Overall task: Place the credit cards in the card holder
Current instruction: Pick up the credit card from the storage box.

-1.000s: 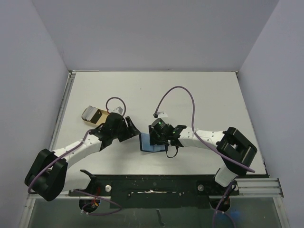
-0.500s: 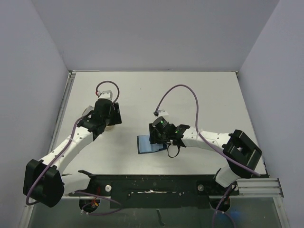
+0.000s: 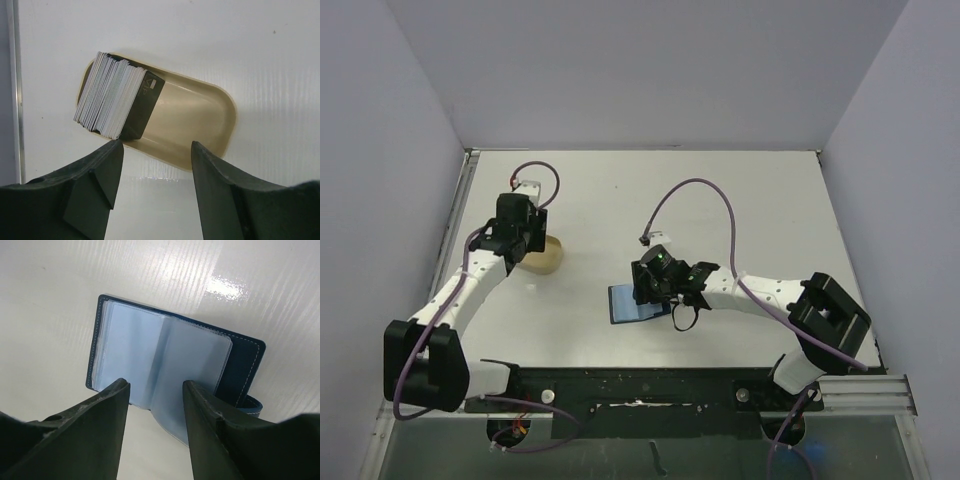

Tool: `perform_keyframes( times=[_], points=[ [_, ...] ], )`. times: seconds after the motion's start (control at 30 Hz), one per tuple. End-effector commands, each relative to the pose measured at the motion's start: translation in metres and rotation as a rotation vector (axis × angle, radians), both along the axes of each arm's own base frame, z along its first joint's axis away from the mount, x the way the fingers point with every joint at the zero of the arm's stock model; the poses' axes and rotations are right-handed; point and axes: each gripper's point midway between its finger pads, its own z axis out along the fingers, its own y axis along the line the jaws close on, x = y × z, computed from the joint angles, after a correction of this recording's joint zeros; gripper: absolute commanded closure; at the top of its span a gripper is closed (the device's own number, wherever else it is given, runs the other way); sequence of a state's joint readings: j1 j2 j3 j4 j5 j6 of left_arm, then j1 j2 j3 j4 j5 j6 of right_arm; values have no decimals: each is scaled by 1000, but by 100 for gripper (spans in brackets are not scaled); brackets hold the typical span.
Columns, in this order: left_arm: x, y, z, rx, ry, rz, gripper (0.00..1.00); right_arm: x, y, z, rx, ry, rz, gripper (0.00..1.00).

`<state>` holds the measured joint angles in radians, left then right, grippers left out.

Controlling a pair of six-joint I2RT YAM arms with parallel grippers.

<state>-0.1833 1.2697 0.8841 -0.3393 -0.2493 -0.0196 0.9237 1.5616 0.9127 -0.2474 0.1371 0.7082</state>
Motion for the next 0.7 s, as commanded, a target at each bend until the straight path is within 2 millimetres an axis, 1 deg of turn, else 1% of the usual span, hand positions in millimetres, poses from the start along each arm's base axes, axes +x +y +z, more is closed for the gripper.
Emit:
perform_keyframes(
  times=[0.0,0.27,0.43,0.57,0.67],
  points=[
    [17,12,10,94,16,-1,45,8,13,16,63,-49,23,53],
    [33,41,1,231,38,37,45,3,14,15,86,-42,32,53],
    [44,46,-12,280,85,12,45,1,13,15,89,-41,39,53],
    [55,51,-8,327,62,11,45,1,10,16,88,-50,37,53],
    [58,60,-13,366,81,31,43,0,9,16,85,-48,37,53]
  ],
)
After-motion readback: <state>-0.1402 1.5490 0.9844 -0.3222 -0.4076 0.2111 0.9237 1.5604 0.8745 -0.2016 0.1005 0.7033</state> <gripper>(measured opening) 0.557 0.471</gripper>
